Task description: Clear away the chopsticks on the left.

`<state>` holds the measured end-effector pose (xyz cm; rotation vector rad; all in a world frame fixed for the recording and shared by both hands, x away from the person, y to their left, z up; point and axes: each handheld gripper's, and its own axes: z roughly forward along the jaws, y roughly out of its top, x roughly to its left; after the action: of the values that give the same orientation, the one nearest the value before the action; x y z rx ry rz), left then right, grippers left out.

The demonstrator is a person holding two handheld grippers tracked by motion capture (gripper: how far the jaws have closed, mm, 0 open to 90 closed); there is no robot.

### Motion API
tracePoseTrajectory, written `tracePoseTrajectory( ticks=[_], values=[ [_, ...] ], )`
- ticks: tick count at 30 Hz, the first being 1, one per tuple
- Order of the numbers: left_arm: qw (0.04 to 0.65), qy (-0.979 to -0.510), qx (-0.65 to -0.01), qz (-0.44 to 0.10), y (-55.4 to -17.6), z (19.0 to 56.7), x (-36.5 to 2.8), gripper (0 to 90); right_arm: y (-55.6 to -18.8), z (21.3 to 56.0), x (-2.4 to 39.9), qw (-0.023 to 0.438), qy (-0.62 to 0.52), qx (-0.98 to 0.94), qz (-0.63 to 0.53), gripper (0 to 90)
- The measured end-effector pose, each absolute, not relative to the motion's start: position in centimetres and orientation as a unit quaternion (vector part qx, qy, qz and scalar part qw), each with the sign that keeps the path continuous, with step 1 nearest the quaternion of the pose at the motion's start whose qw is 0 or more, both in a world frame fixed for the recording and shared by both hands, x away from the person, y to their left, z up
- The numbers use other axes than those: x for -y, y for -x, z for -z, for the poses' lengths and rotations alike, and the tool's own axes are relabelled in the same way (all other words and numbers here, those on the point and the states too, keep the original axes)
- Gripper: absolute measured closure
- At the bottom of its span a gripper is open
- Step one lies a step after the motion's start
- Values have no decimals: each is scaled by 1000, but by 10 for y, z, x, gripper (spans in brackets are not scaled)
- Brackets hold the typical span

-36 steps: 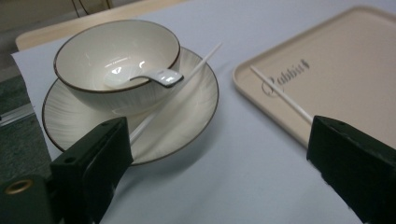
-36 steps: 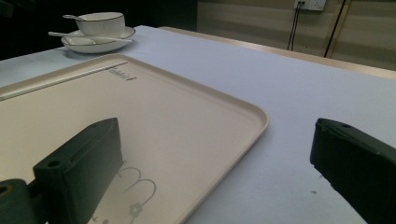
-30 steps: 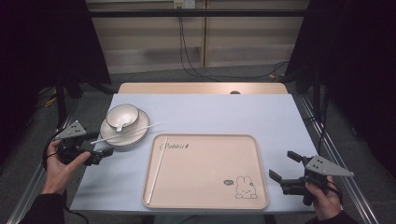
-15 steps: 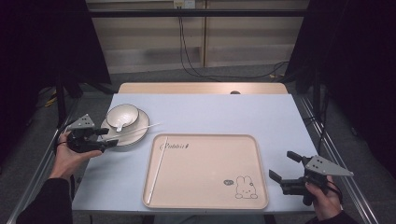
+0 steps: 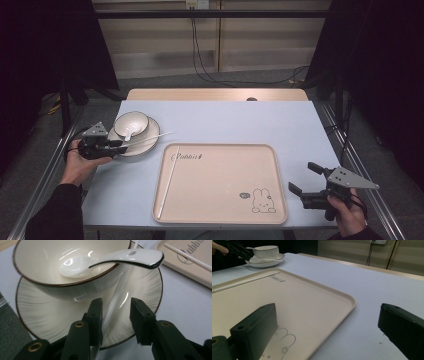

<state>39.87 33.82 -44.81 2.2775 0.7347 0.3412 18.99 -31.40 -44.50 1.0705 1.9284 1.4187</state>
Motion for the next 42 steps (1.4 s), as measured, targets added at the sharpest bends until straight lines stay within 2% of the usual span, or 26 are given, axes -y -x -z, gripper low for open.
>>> tracePoseTrajectory(
  ticks=[4, 9, 15, 42],
  values=[
    [346, -885, -287, -125, -404, 448, -332, 748, -190, 445, 314, 256, -394, -712, -522, 20],
    [332, -895, -278, -109, -406, 454, -325, 750, -190, 445, 314, 255, -392, -713, -523, 20],
    [334, -902, -264, -79, -407, 453, -321, 835, -190, 445, 313, 254, -391, -714, -522, 20],
    [373, -867, -325, -53, -391, 438, -322, 844, -189, 445, 314, 254, -394, -713, -522, 21]
  ],
)
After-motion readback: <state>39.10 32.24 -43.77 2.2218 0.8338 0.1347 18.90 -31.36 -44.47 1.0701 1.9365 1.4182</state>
